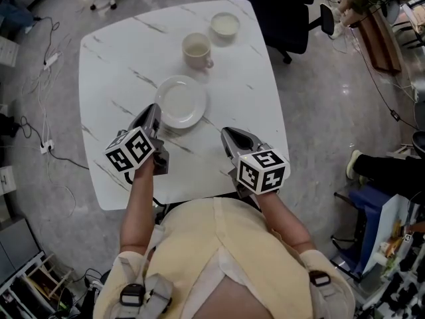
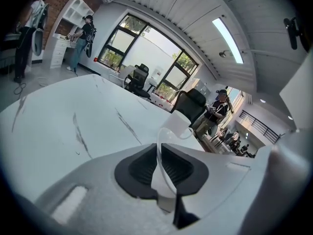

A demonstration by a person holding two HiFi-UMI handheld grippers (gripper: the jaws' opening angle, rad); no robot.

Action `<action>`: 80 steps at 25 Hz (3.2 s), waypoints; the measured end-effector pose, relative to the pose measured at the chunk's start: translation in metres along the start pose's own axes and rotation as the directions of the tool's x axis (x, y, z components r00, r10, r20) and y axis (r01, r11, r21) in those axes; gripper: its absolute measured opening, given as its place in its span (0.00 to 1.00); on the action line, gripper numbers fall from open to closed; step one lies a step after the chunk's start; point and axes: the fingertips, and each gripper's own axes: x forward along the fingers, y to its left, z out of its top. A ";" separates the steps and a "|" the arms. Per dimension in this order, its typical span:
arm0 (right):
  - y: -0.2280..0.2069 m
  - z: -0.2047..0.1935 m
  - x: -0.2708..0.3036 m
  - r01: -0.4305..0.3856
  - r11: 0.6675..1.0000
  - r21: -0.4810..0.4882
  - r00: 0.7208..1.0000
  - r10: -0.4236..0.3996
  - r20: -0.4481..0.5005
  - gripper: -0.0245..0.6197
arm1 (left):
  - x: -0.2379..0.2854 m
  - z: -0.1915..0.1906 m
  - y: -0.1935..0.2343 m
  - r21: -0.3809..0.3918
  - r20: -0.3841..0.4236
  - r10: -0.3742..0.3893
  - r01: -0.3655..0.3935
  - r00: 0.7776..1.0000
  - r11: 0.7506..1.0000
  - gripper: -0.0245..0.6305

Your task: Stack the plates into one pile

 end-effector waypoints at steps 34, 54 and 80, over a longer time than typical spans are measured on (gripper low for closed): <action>0.015 0.017 0.012 -0.058 0.995 -0.075 0.998 0.057 -0.017 0.05 | -0.020 0.011 -0.001 0.504 0.028 0.161 -0.153 0.987 0.850 0.03; 0.024 0.027 0.014 -0.094 0.985 -0.144 0.996 0.092 -0.019 0.05 | -0.095 0.017 -0.032 0.440 0.124 0.098 -0.144 0.987 0.886 0.04; 0.037 0.030 0.015 -0.111 0.970 -0.217 0.994 0.107 -0.031 0.04 | -0.117 -0.027 -0.028 0.308 0.077 0.101 -0.120 0.992 0.944 0.04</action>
